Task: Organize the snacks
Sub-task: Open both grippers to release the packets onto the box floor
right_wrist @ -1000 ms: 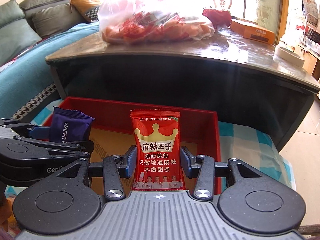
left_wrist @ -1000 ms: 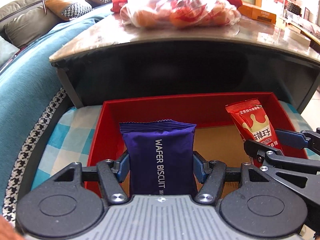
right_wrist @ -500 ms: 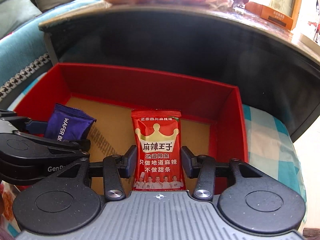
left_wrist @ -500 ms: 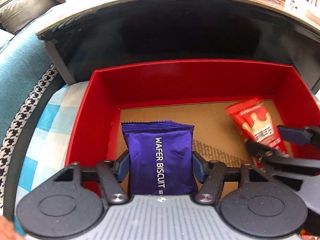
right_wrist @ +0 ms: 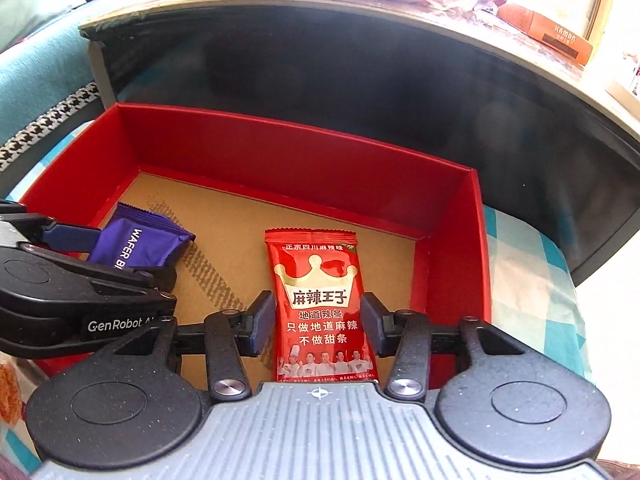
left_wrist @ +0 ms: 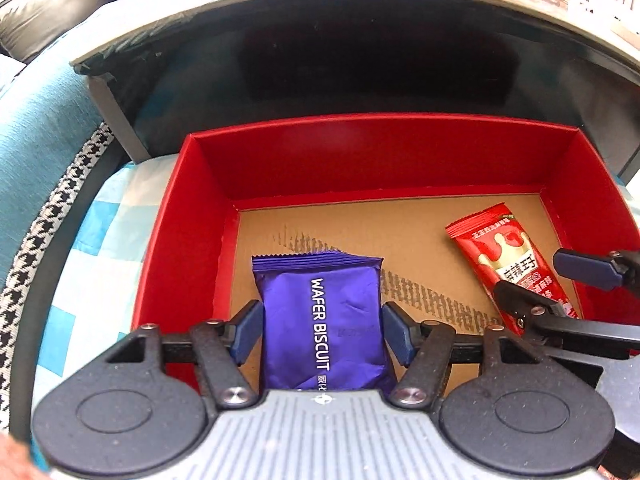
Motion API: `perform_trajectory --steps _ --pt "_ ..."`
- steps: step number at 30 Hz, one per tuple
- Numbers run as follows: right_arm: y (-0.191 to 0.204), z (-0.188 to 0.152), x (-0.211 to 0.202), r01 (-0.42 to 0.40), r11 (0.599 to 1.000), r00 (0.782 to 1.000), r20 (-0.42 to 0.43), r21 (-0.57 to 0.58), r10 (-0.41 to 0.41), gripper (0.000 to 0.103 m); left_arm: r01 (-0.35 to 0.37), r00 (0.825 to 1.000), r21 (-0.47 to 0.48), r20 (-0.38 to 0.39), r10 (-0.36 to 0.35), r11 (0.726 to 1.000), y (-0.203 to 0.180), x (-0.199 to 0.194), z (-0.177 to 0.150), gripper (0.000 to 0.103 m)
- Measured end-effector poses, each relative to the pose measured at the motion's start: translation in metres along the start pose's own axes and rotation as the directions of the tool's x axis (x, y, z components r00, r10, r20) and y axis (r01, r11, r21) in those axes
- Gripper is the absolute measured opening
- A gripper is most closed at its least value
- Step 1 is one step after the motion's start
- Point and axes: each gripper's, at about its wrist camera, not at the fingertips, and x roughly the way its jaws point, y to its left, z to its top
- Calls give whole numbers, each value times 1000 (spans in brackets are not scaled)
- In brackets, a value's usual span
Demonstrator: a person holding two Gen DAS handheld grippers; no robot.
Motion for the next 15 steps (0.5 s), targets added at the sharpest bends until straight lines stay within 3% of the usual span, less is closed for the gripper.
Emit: perform_trajectory --steps 2,4,15 --pt "-1 0 -2 17 1000 1000 12 0 -17 59 -1 1000 1 13 1 1000 0 -5 0 94" --pt "-2 -1 -7 42 999 999 29 -7 -41 69 0 999 4 32 0 1000 -1 -13 -1 95" --pt "-9 -3 -38 59 998 995 85 17 -60 70 -17 991 40 131 12 999 -8 -56 -8 99"
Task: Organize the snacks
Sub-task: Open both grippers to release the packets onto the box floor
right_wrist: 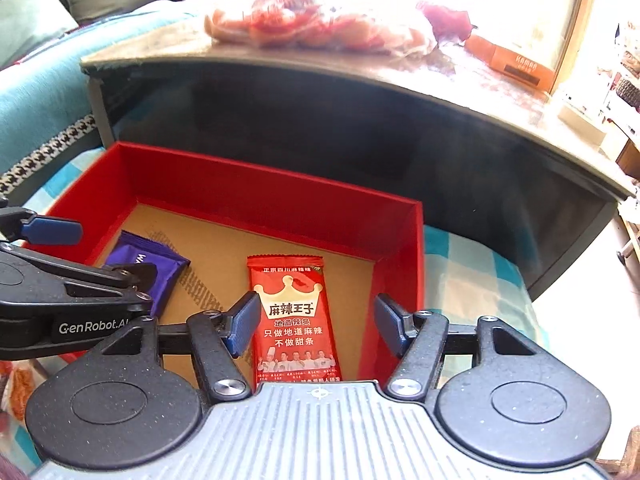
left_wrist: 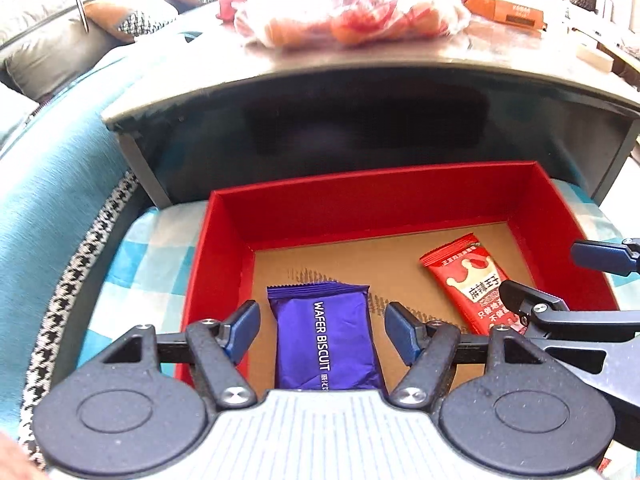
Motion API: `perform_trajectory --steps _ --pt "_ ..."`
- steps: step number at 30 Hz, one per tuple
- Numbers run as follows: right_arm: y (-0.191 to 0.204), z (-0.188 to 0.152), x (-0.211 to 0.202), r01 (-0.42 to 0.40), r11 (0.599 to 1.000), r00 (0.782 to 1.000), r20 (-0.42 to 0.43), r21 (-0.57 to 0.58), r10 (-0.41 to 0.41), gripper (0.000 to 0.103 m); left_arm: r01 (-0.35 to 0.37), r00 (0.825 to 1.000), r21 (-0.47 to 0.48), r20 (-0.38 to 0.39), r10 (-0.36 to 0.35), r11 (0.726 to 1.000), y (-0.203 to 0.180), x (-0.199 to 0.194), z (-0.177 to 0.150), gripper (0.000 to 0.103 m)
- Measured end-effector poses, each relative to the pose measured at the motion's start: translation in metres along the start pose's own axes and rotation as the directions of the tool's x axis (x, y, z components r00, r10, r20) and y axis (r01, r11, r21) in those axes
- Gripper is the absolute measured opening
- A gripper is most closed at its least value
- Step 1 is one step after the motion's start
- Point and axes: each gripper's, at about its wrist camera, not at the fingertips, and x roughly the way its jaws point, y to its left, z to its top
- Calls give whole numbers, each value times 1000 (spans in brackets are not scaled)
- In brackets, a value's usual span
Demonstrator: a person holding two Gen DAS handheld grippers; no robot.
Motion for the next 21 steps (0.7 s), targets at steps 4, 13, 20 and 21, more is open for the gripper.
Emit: perform_trajectory --steps 4,13,20,21 --pt "-1 -4 -18 5 1000 1000 18 1 -5 71 12 1000 -5 18 -11 1000 3 -15 -3 100" --pt "9 -20 -52 -17 1000 999 28 4 17 73 24 1000 -9 11 -24 1000 9 -46 -25 103" --pt "22 -38 -69 -50 999 999 -7 -4 50 73 39 999 -7 -33 -40 999 17 -63 -54 103" --pt "24 -42 -72 -55 998 998 -14 -6 54 73 43 998 -9 -44 -43 999 18 -64 -58 103"
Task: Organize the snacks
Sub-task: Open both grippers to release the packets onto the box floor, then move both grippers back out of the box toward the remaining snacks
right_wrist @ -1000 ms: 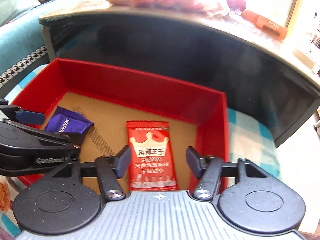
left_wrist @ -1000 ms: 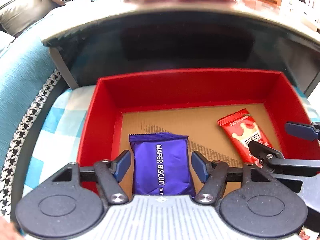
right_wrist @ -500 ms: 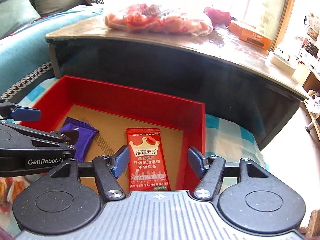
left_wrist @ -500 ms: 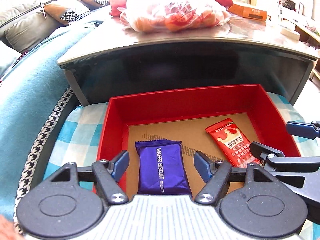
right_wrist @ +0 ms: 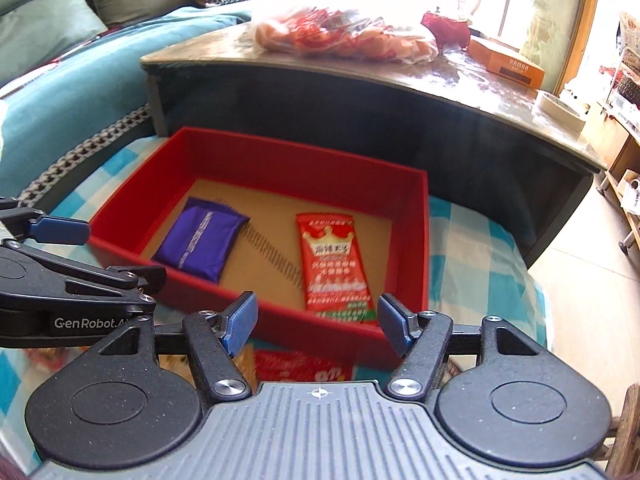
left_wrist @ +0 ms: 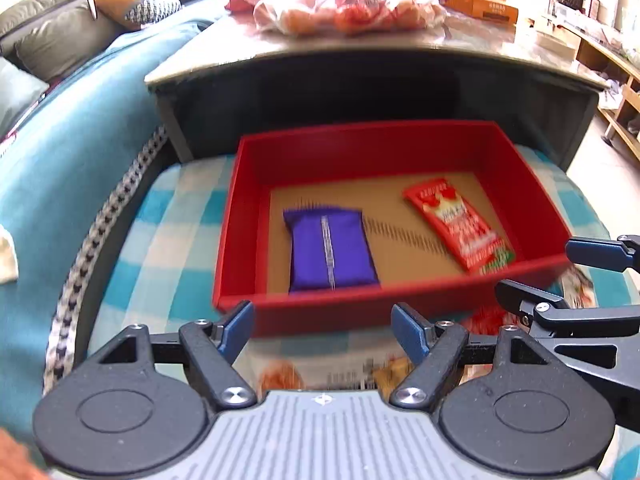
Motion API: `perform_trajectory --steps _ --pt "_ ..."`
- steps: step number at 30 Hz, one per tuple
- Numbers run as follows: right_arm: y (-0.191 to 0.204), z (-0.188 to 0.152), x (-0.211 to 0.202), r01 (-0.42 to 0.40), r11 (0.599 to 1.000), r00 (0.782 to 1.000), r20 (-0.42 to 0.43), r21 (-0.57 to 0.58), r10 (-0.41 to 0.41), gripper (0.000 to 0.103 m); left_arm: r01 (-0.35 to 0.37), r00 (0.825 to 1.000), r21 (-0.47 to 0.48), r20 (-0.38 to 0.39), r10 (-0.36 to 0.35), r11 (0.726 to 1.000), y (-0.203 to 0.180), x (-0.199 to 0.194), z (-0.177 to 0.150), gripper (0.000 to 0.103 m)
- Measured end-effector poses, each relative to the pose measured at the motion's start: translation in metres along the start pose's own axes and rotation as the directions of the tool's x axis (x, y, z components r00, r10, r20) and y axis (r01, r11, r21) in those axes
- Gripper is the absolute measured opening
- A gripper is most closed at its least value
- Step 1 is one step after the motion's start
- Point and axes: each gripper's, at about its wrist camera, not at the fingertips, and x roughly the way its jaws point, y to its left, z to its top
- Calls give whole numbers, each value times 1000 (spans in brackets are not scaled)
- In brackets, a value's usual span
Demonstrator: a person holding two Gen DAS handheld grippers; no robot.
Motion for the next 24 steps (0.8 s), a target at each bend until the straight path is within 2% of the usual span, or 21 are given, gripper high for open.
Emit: perform_trajectory --steps 13,24 --pt "34 -40 -11 -83 996 992 -102 -17 81 73 2 994 -6 -105 -3 1000 19 -16 -59 103" --pt "61 -59 -15 -139 989 980 -152 -52 130 73 -34 987 -6 -158 33 999 35 -24 -90 103"
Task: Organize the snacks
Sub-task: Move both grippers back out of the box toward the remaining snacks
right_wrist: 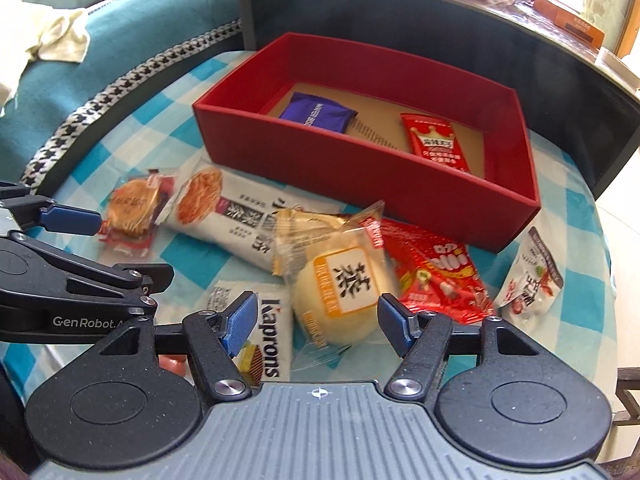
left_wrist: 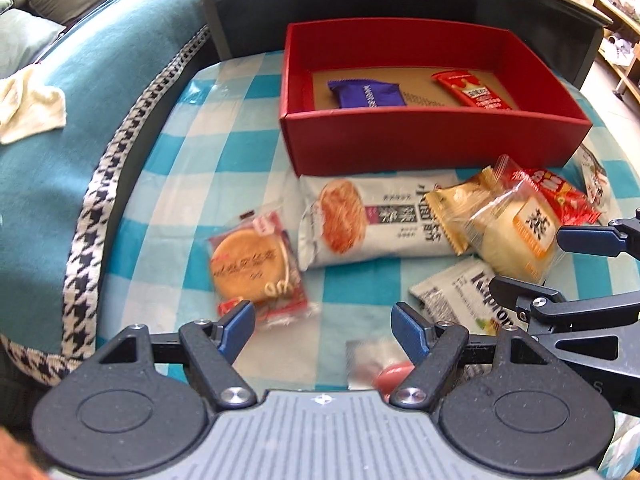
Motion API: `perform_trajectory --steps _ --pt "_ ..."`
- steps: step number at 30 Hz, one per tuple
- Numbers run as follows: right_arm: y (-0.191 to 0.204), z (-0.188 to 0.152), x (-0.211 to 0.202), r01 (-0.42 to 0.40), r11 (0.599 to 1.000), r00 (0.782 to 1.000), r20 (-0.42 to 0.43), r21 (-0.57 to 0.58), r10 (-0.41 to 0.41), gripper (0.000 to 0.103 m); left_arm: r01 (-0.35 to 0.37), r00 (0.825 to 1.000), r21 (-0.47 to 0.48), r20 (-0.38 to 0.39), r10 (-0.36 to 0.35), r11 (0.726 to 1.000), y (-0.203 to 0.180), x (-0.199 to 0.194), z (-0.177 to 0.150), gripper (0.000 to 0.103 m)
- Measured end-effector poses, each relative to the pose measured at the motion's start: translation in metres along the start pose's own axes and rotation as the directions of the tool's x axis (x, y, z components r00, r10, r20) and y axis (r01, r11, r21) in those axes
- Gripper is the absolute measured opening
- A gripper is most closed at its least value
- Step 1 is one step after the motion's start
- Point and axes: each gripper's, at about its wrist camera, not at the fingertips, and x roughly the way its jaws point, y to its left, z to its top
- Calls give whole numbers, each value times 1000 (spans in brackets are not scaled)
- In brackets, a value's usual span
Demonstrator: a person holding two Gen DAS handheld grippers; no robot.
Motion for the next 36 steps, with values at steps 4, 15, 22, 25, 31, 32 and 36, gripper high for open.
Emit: perform_trajectory --steps 4,15,22,25,31,32,36 --pt "6 -1 0 -2 1000 1000 -4 -12 2 74 2 1000 -5 -6 -2 1000 4 -1 -4 103" --pt "2 -5 -3 -40 999 999 -18 23 41 76 88 994 -86 -50 -93 992 24 1 -10 103" --pt "6 -5 6 -57 998 997 -45 28 58 81 103 993 -111 -50 -109 988 32 0 -12 103" --pt "12 -5 5 -71 997 996 -55 18 72 80 107 992 -127 -54 -115 986 36 1 -12 103" --pt "21 -10 -4 -96 995 994 -58 19 97 77 116 992 -164 -31 -123 980 47 -4 -10 103" --pt "23 -10 -4 -101 995 993 -59 17 102 77 120 992 -168 -29 -126 979 48 -4 -10 103" --pt "27 -9 13 -119 992 988 -95 34 121 75 133 990 -166 -19 -139 977 49 -7 -10 103"
